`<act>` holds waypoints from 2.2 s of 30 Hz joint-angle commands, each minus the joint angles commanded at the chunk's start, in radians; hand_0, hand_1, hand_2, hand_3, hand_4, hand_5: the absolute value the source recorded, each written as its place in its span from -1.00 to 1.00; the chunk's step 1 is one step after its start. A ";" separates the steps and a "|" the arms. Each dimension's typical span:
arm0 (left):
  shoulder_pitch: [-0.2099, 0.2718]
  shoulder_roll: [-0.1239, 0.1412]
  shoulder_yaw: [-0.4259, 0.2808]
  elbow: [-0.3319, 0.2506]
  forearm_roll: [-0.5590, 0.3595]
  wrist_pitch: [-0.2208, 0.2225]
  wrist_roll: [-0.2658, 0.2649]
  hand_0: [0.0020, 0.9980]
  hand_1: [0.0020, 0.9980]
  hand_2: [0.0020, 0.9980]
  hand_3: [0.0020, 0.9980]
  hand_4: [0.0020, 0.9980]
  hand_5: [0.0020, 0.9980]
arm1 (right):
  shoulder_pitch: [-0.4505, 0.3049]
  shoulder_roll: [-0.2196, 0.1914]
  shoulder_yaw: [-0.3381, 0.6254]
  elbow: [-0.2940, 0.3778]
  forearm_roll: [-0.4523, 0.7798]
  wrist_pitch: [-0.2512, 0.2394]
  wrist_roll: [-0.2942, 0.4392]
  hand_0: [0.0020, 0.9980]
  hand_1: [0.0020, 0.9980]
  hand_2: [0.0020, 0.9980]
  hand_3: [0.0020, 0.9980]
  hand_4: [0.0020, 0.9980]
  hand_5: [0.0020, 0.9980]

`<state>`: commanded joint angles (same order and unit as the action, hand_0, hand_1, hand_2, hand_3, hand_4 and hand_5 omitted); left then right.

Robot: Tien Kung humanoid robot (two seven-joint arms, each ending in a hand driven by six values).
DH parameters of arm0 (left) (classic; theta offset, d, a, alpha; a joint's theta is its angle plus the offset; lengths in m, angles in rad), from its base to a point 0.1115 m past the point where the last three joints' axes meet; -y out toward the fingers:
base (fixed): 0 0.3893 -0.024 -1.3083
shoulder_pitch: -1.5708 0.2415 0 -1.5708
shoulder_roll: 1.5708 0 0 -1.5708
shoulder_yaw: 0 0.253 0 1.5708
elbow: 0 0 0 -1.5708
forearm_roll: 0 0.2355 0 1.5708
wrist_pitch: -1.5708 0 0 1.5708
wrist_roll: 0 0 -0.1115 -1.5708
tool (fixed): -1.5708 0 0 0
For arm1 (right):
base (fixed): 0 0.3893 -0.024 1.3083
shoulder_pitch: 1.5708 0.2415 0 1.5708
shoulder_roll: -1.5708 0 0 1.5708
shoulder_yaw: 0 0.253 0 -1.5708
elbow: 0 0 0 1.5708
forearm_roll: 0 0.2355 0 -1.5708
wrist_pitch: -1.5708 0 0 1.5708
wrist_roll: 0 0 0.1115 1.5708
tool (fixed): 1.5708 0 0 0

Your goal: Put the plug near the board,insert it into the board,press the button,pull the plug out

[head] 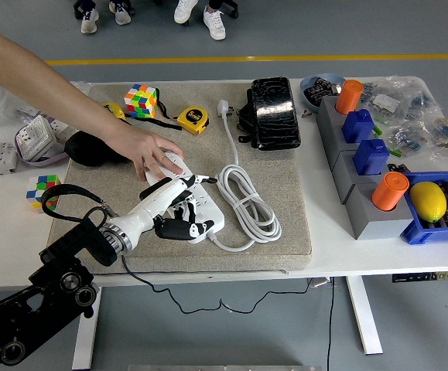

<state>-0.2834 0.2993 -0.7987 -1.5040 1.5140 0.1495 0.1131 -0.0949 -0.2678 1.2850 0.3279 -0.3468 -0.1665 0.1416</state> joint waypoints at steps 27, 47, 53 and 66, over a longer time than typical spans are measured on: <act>0.012 -0.007 0.013 0.069 -0.181 0.113 -0.138 -0.28 -0.17 -0.01 0.02 0.62 -0.33 | 0.000 0.001 -0.008 0.000 0.002 -0.001 0.000 0.10 0.17 0.08 0.02 0.69 -0.28; 0.024 0.038 -0.045 -0.130 0.063 -0.321 0.399 -0.87 -0.83 -0.71 0.86 0.51 -1.00 | -0.003 -0.006 -0.018 0.001 0.003 -0.001 0.000 0.10 0.17 0.08 0.02 0.69 -0.28; 0.020 0.030 -0.045 -0.127 0.059 -0.301 0.372 -0.87 -0.82 -0.70 0.87 0.53 -1.00 | -0.006 -0.006 -0.019 0.002 0.004 -0.001 0.000 0.10 0.17 0.08 0.02 0.69 -0.28; 0.003 -0.003 -0.023 -0.048 0.095 -0.296 0.375 -0.87 -0.82 -0.70 0.87 0.53 -1.00 | -0.006 -0.005 -0.011 0.002 0.003 -0.001 0.000 0.10 0.16 0.08 0.02 0.69 -0.28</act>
<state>-0.2808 0.2963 -0.8219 -1.5522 1.6088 -0.1462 0.4877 -0.1014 -0.2730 1.2739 0.3295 -0.3440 -0.1674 0.1414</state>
